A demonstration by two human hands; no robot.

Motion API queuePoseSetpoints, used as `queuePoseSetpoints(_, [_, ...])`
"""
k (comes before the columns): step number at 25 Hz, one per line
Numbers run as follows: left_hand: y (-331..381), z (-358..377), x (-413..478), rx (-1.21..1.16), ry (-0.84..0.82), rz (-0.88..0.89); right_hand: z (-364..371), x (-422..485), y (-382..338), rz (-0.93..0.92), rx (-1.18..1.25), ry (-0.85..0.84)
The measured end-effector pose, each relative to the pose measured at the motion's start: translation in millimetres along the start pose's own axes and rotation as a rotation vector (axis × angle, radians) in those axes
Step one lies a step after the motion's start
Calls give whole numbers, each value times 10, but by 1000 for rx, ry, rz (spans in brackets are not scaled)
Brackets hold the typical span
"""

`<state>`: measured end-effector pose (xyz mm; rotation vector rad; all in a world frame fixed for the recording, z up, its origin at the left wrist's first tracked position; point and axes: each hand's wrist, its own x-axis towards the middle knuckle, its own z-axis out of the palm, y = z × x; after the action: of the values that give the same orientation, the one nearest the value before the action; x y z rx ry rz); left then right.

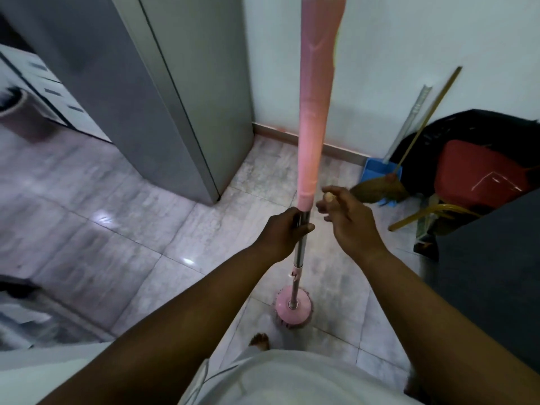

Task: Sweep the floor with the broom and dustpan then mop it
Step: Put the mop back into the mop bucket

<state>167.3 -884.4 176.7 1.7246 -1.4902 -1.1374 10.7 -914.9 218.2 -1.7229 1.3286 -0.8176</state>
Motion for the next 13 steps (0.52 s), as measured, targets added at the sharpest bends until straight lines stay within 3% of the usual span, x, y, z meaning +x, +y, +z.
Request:
queuePoseSetpoints(5, [19,-568,-253,-86,142,70,549,25,95,90,17,-140])
queuePoseSetpoints(13, [-63,-1215,-693,-166,402,56,1338,163,-202,-82,-70,-565])
